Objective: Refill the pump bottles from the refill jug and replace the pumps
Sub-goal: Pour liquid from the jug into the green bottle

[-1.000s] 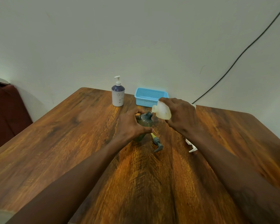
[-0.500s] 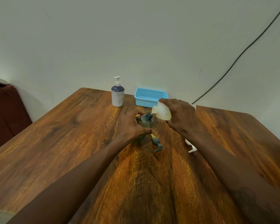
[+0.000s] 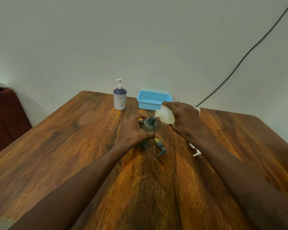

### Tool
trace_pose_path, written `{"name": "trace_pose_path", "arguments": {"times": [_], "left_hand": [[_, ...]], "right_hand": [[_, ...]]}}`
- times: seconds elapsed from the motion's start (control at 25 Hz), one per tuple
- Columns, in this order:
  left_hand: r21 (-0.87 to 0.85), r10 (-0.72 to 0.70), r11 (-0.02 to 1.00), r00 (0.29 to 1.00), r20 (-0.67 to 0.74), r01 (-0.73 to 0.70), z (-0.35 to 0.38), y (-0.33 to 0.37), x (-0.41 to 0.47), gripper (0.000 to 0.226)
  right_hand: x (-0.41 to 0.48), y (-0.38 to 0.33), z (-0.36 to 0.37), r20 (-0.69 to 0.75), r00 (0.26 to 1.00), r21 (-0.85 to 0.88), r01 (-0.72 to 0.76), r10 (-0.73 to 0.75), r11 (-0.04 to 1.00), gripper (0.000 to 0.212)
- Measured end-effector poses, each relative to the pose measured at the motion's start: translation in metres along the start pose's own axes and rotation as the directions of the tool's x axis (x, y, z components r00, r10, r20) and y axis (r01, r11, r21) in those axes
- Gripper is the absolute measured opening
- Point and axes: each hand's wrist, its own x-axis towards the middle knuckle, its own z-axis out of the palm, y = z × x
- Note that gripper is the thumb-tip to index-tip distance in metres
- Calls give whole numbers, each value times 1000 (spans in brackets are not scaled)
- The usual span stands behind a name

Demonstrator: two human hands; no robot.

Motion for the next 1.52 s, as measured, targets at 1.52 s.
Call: {"name": "trace_pose_path", "arguments": {"times": [1.52], "left_hand": [[-16, -7, 1000, 1000, 2, 7, 1, -2, -5, 82]], "right_hand": [[-2, -2, -6, -11, 1000, -11, -8, 8, 1000, 79]]}}
